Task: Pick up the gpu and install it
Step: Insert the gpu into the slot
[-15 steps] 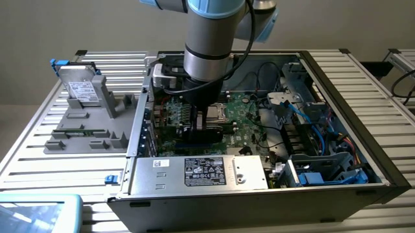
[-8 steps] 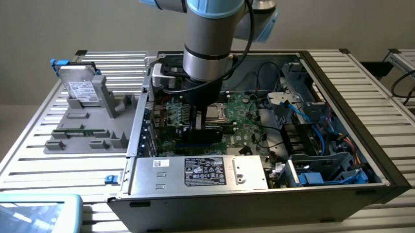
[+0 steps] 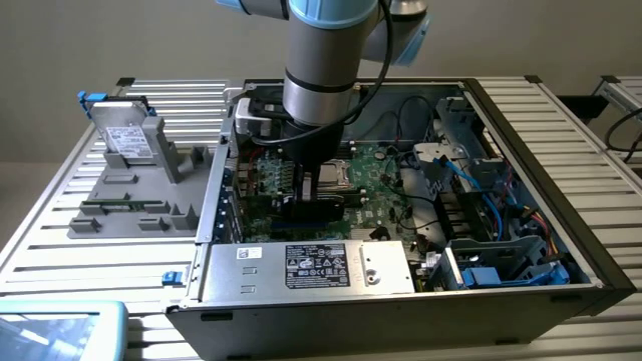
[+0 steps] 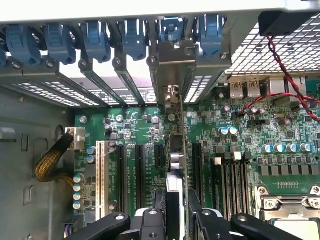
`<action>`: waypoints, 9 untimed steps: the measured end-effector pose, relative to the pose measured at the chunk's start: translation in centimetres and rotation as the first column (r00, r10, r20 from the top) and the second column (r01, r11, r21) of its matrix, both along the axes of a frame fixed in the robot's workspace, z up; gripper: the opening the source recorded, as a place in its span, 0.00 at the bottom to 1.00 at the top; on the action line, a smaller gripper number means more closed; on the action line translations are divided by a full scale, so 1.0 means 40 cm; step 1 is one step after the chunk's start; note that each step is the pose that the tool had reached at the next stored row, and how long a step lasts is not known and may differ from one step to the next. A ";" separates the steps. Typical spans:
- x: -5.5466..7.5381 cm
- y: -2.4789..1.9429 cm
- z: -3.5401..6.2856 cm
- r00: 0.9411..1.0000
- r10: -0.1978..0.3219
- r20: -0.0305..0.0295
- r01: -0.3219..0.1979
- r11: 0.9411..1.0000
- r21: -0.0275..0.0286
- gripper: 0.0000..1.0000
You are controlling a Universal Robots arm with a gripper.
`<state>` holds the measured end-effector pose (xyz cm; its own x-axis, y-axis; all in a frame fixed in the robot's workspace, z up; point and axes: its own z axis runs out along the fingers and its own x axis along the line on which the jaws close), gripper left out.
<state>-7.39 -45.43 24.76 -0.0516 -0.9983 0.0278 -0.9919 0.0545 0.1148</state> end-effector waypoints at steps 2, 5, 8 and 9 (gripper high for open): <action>0.000 0.000 0.001 1.000 -0.002 0.000 0.002 1.000 0.000 0.28; 0.000 -0.001 0.001 1.000 -0.002 0.000 0.002 1.000 0.000 0.28; 0.000 -0.003 0.001 1.000 -0.002 0.000 0.002 1.000 0.000 0.28; 0.000 -0.005 0.001 1.000 -0.002 0.000 0.002 1.000 0.000 0.28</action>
